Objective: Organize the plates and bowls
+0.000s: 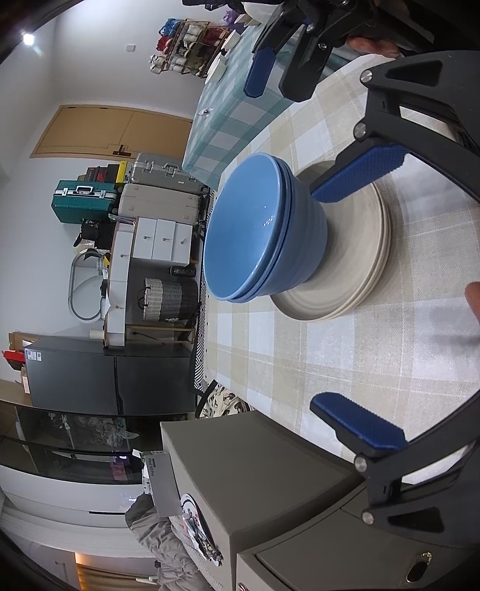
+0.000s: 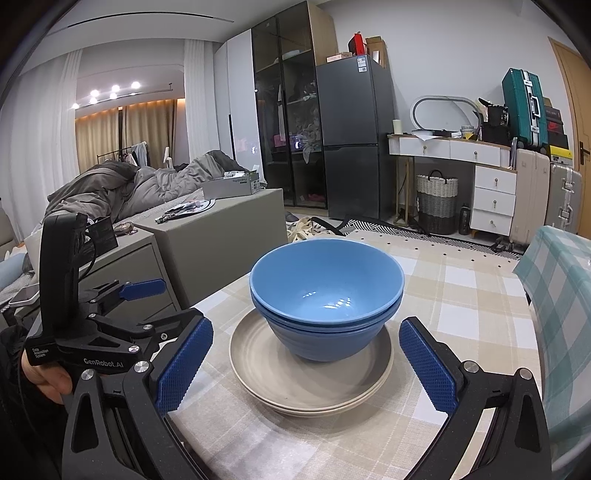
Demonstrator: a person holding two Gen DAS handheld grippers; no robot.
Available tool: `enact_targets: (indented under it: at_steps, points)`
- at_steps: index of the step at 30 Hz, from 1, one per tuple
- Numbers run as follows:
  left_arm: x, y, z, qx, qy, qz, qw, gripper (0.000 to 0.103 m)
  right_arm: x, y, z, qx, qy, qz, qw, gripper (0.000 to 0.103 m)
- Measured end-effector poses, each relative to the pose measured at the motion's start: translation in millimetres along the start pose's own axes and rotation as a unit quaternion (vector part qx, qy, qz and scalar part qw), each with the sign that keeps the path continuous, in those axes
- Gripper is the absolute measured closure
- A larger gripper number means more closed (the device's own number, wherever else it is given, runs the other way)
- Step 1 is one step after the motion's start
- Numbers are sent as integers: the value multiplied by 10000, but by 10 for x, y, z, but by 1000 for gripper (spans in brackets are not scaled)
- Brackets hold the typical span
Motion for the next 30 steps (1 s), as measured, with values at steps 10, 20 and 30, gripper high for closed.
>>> enact_targets:
  at_steps: [10,20,30]
  points:
    - [-8,-31,-1,-100,66,50,9999,0,-5,13,-14,12,14,15,10000,0]
    - [1,-45,6,-35,37,-44,10000,0,-14,29,-15,14,18,27,10000,0]
    - [-2,-44,-3,-47,47,-50,10000,0,-24,36,-10,25,31,42,10000,0]
Point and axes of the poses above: each gripper's, at about its wrist camera, not at the fingertips, and z roughly against the way its jaws point, y to its left, x to its top, the point moved 6 cm from there along -z, roughly the way its jaws point, and after that the axes turned 5 degrees about y, right-handed, at the moved point
